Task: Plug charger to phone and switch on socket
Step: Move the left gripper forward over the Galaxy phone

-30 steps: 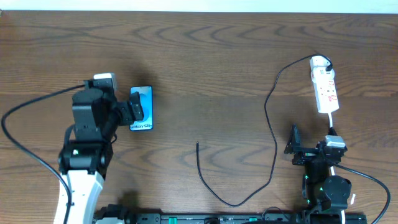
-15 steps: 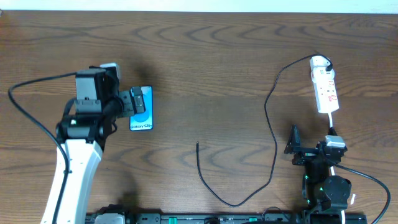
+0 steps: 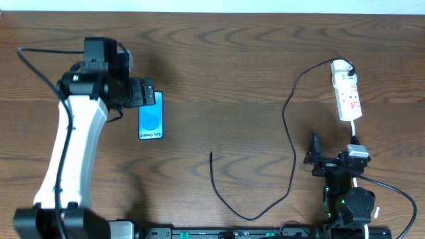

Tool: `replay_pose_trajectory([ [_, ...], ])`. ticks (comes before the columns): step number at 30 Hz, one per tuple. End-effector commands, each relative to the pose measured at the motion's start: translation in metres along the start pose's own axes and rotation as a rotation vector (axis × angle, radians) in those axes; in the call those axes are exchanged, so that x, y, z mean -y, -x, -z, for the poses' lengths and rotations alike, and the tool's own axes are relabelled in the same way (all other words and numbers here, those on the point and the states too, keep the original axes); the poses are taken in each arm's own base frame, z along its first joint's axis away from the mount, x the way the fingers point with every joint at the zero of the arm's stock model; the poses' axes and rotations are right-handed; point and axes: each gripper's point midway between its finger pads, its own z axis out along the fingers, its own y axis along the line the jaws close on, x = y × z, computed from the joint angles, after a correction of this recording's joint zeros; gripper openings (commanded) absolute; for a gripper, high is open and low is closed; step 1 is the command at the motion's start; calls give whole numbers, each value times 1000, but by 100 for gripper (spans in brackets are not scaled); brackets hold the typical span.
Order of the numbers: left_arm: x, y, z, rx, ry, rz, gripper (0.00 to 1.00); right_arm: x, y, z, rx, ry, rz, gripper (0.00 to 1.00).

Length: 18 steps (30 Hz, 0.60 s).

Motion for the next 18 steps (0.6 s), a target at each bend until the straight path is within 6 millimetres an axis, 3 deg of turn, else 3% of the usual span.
replay_pose_trajectory([
  [1,-2,3,-12,-52,31,-20,99,-2,0,0,2,5,-12,99],
  [8,-1,-6,-35,-124,76,-72,99,-2,0,0,2,5,-12,99],
  [18,0,-5,-37,-124,75,-76,99,-2,0,0,2,5,-12,99],
])
